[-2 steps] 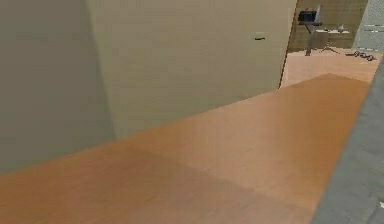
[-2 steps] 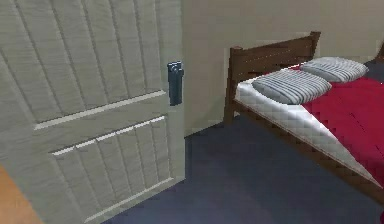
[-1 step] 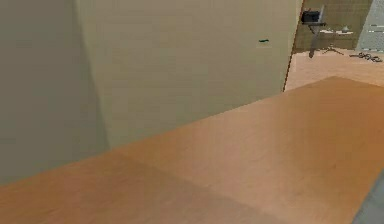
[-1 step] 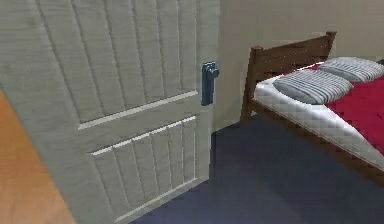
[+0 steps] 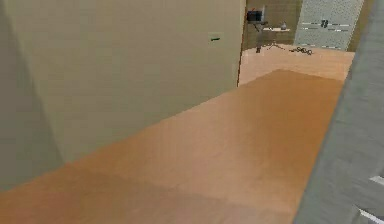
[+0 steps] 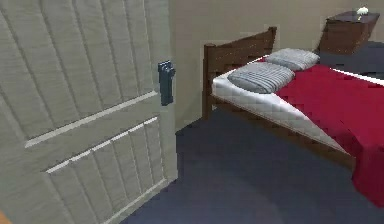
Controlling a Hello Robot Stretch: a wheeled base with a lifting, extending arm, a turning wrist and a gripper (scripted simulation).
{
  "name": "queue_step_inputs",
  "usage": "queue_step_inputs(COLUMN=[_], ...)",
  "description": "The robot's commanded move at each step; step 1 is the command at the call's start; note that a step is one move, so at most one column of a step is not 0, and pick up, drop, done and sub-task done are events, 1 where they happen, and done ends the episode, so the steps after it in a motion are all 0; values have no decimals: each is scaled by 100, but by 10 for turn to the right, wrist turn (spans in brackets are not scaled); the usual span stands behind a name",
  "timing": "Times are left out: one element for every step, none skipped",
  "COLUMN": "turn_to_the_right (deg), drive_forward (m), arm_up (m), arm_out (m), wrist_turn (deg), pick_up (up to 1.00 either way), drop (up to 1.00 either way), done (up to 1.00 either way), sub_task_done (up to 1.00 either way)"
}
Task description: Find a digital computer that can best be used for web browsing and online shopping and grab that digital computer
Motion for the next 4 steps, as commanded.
queue_step_inputs(turn_to_the_right=[0, 270, 0, 0], drive_forward=[95, 0, 100, 100], arm_up=[0, 0, 0, 0], arm_out=[0, 0, 0, 0], wrist_turn=[0, 0, 0, 0], pick_up=[0, 0, 0, 0], drop=[0, 0, 0, 0], done=[0, 0, 0, 0], sub_task_done=[0, 0, 0, 0])
